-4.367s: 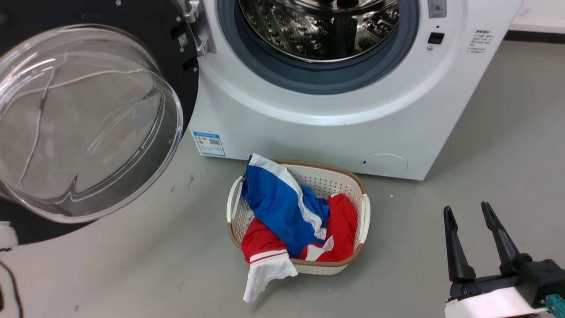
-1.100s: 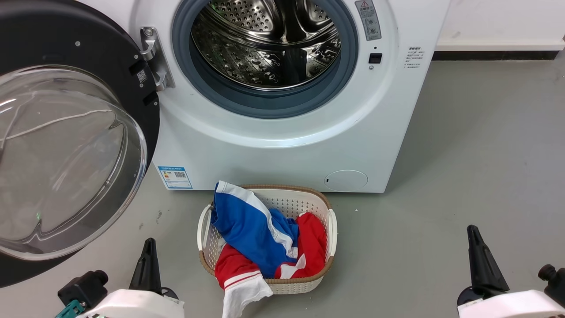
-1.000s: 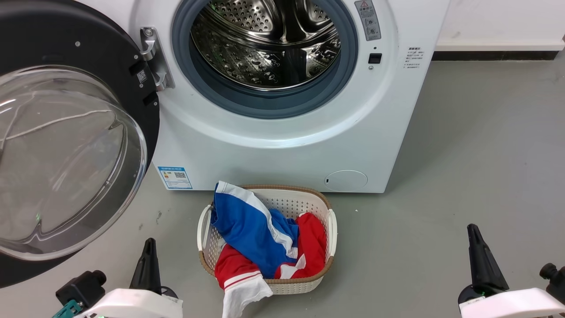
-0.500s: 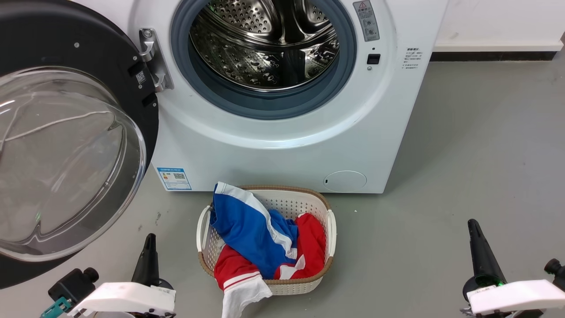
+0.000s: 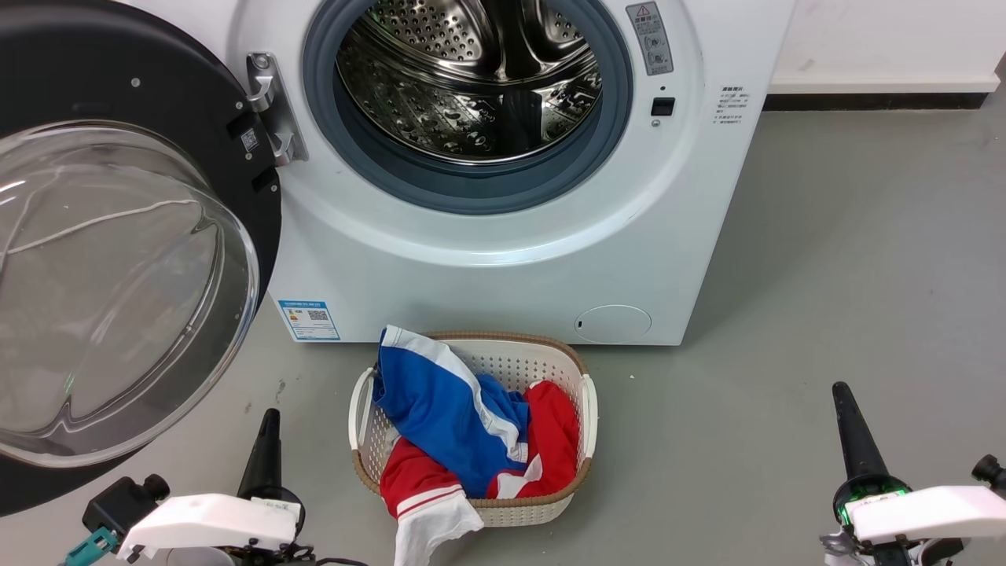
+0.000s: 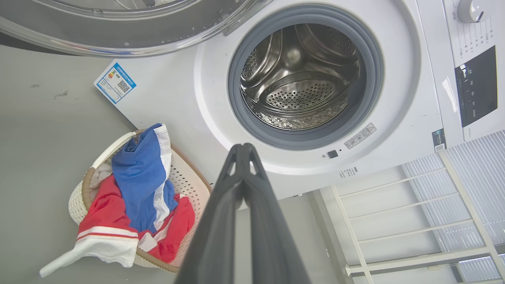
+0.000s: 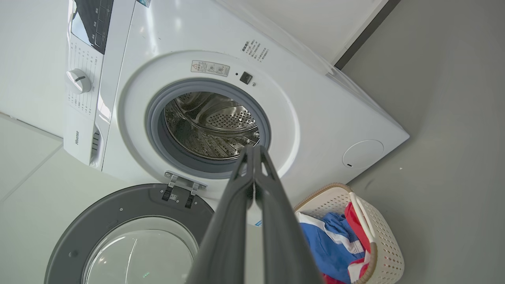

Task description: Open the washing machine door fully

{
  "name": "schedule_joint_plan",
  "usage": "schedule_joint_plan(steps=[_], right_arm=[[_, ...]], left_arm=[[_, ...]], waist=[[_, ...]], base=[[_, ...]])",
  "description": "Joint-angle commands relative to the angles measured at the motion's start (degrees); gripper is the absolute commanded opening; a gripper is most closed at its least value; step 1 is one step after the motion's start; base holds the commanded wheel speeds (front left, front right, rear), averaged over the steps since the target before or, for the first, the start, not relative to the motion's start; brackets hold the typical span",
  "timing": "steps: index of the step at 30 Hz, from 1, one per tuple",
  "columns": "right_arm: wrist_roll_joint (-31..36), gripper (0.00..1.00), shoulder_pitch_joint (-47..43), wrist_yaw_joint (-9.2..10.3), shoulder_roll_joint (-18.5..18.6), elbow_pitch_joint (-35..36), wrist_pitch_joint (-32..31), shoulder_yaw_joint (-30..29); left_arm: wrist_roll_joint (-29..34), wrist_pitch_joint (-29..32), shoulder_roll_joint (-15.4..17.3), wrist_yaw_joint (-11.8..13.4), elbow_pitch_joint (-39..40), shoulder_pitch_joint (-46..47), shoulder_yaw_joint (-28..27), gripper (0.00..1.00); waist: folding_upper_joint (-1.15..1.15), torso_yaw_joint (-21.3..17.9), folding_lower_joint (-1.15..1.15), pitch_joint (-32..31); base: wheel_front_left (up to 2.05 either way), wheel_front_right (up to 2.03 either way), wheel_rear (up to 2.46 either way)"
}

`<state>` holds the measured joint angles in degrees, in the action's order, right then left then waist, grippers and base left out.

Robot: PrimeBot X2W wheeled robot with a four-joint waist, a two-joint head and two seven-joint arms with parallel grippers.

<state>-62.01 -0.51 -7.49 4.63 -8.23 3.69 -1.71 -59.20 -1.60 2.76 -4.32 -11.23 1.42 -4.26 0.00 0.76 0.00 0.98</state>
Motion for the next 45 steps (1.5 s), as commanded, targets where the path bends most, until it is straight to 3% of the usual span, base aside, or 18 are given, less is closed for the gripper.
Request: schedule_joint_plan(steps=[1,45], right_arm=[[-1.5,0.0,1.3,-0.01,0.4,0.1,-0.3,-0.2],[-24.8,0.0,5.6,-0.01,0.1,-4.3,-6.5,-1.9]], left_arm=[[-1.4,0.4,0.1,-0.4,0.3,1.3,-0.3,0.0],[-25.4,6.4,0.2,-2.6,-2.1,4.3,-1.9,0.0]], waist=[[0.0,0.0,0.0,0.0],[0.0,-0.5,0.0,-0.6]], base=[[0.0,0.0,0.0],[0.0,0.0,0.0]])
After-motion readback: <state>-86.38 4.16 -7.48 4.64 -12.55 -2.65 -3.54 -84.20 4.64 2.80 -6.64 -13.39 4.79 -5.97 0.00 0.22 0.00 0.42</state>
